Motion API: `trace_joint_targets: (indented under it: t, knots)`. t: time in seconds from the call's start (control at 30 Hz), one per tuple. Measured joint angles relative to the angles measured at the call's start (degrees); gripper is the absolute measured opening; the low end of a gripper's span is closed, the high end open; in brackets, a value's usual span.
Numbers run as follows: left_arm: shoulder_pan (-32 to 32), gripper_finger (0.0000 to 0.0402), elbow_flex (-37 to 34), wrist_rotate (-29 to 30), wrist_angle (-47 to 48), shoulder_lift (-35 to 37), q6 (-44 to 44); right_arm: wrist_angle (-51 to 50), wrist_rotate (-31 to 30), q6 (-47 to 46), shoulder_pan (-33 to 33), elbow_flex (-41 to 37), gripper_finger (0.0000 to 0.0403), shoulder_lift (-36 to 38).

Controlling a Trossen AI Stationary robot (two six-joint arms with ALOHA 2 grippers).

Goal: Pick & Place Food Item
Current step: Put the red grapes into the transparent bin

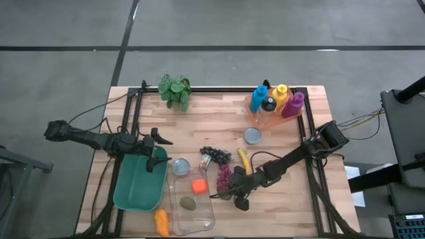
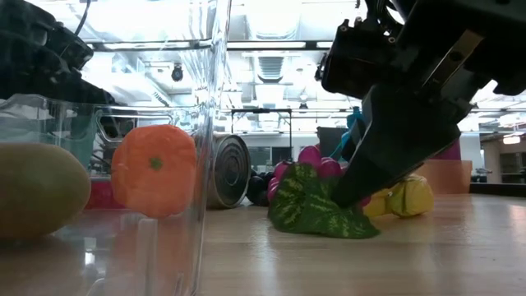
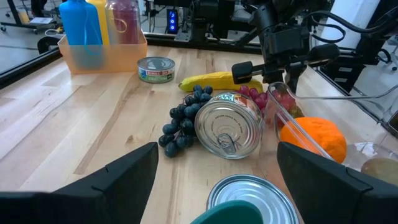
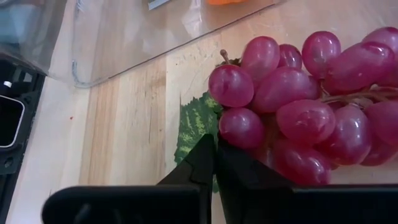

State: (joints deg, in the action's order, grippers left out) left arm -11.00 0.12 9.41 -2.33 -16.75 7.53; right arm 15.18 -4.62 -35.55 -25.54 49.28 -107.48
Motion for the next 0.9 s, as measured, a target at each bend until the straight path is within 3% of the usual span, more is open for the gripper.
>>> trace_joint_targets:
  t: [0.27, 0.9]
  knots:
    - [0.0, 0.0336, 0.0, 0.0, 0.0, 0.0, 0.0, 0.4, -0.4, 0.4, 0.0, 0.0, 0.0008, 1.4]
    - [0.0, 0.0336, 0.0, 0.0, 0.0, 0.0, 0.0, -0.2, -10.9, 9.4, -0.1, 0.1, 0.0008, 8.8]
